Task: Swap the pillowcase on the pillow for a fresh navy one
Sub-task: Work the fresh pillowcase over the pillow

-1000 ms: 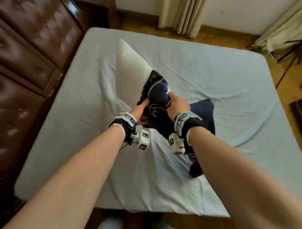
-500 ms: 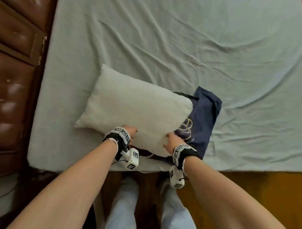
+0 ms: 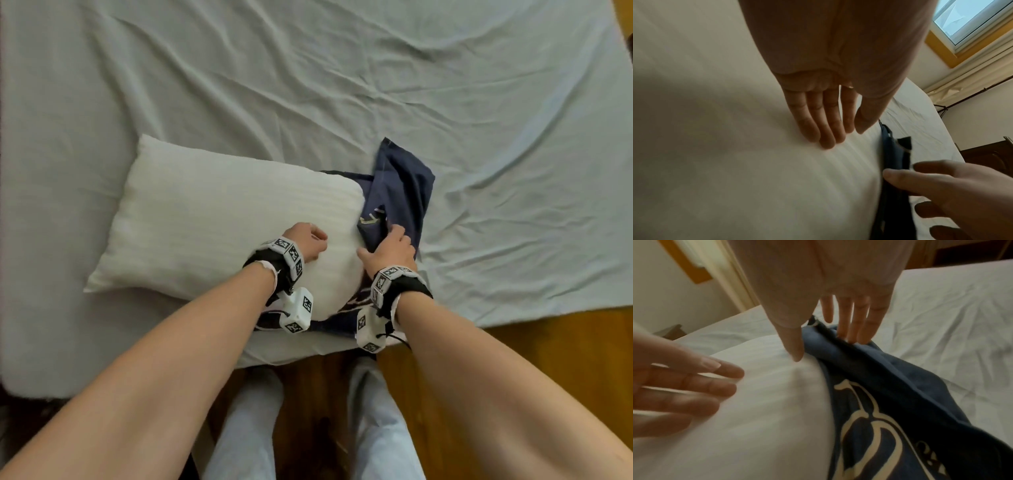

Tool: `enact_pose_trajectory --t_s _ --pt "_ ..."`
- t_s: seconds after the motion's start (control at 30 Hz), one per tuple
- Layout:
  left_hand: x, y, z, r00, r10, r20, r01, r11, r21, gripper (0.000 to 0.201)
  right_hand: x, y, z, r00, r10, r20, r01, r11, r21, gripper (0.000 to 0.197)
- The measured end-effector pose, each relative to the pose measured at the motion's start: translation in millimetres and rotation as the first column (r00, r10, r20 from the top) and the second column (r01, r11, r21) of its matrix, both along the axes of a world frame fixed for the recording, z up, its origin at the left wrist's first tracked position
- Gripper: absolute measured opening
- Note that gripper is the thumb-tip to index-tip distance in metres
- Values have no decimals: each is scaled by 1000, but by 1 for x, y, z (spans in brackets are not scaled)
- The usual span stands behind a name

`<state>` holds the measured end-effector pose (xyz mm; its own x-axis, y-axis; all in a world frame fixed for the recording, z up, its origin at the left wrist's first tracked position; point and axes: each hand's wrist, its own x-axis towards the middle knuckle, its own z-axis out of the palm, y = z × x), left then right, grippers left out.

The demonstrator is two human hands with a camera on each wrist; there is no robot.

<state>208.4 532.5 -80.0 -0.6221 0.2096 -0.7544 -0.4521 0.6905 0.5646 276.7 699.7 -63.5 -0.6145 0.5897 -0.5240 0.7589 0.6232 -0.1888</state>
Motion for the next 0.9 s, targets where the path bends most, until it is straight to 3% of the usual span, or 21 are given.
enact_pose_trajectory --t_s 0.1,0.17,0.2,0.27,0.33,0.37,0.47,0.5,0.57,0.63,0.7,0.8,0.9 --pt "6 31 -6 998 -39 41 41 998 -47 18 4 35 -9 1000 8 -7 -8 999 -33 18" --pt "15 55 -8 996 -67 50 71 993 -96 20 18 65 -16 998 -41 -54 38 998 -54 16" --pt "18 68 -9 993 -102 58 108 988 -113 18 23 79 -20 994 -67 -90 57 992 -113 24" --pt "25 90 -13 989 -130 73 139 981 -137 14 28 98 -29 990 -78 -117 39 951 -307 61" --pt "30 103 -17 988 -106 110 121 982 -145 14 29 104 -40 996 -7 -84 -31 894 -448 86" --pt "32 106 -17 988 -82 133 102 983 -150 16 29 104 -46 997 39 -73 -70 870 -487 84" --pt "37 109 -15 990 -29 139 55 981 -187 14 26 96 -54 987 116 -108 -154 860 -487 31" --pt "39 110 -13 992 -28 125 54 977 -208 13 26 96 -55 990 72 -125 -120 887 -446 22" --pt "45 113 -12 996 -42 79 61 966 -252 16 34 109 -53 982 -154 -108 99 911 -400 25" --pt "50 122 -17 997 -58 49 70 953 -293 24 55 139 -62 912 -409 -16 379 859 -345 35" --pt "53 134 -19 997 -60 54 74 946 -317 31 80 172 -72 837 -534 121 547 799 -249 45" --pt "51 138 -20 998 -48 36 58 935 -351 30 98 196 -79 806 -528 267 586 773 -243 53" --pt "44 127 -15 998 -45 -38 26 921 -390 28 86 178 -64 845 -427 323 525 777 -347 43"
